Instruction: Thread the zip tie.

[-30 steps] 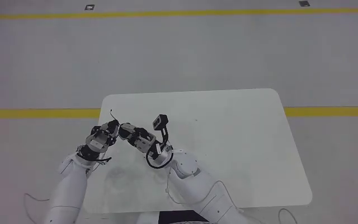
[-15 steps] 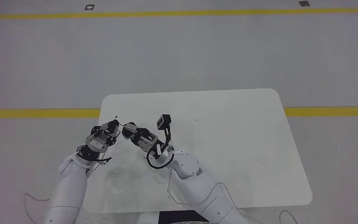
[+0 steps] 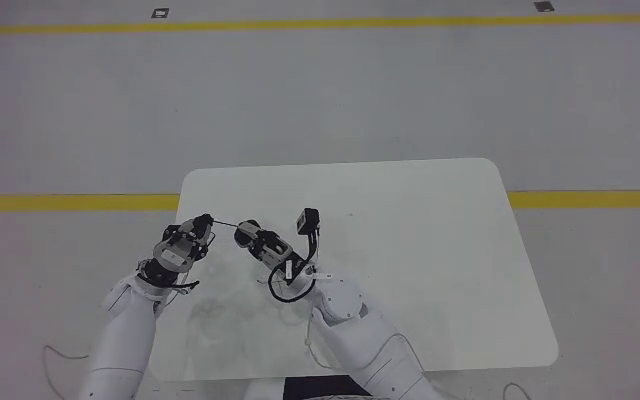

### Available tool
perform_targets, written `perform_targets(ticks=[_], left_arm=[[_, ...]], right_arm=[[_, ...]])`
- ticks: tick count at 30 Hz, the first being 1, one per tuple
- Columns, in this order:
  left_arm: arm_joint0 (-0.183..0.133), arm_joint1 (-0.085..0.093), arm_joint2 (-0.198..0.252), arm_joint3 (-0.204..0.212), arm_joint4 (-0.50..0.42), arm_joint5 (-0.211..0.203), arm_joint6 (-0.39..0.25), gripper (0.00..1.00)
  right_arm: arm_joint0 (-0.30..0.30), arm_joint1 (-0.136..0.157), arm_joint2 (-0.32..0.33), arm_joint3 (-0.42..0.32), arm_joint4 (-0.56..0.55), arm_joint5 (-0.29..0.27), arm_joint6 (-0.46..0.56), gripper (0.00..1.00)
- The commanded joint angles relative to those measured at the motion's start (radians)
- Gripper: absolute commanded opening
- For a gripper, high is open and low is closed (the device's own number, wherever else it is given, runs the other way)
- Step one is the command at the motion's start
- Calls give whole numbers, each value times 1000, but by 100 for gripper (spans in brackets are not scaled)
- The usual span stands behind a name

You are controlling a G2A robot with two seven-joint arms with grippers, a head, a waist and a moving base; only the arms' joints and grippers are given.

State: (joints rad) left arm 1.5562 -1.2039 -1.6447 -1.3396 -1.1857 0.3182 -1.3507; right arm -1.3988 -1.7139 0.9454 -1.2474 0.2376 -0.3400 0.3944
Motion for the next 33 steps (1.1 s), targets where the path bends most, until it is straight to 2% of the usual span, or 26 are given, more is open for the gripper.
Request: perform_targets(ticks=[1, 3, 4, 5, 6, 9, 14, 19, 27, 29, 33], left_arm=[[0, 0, 0, 0, 0, 0, 0, 0], [0, 0, 0, 0, 0, 0, 0, 0], [0, 0, 0, 0, 0, 0, 0, 0], [0, 0, 0, 0, 0, 0, 0, 0], [0, 0, 0, 0, 0, 0, 0, 0], [0, 0, 0, 0, 0, 0, 0, 0], [0, 0, 0, 0, 0, 0, 0, 0], [0, 0, 0, 0, 0, 0, 0, 0], [0, 0, 2, -1, 0, 0, 6, 0], [4, -1, 14, -23, -6, 9, 22, 0], [22, 4, 33, -51, -57, 22, -2, 0]], right_arm=[[-4, 1, 4, -4, -11, 0, -5, 0], [-10, 3, 14, -9, -21, 0, -15, 0], [-15, 5, 22, -15, -30, 0, -23, 22], [-21, 7, 30, -24, -37, 0, -29, 54], [-29, 10, 39, -36, -41, 0, -32, 100], [-68, 22, 82, -112, -48, 0, -9, 100], [-173, 47, 180, -308, -56, 0, 30, 100], [-246, 60, 223, -467, -62, 0, 76, 100], [-246, 60, 223, -467, -62, 0, 76, 100], [-246, 60, 223, -467, -62, 0, 76, 100], [-246, 60, 223, -467, -62, 0, 76, 100]])
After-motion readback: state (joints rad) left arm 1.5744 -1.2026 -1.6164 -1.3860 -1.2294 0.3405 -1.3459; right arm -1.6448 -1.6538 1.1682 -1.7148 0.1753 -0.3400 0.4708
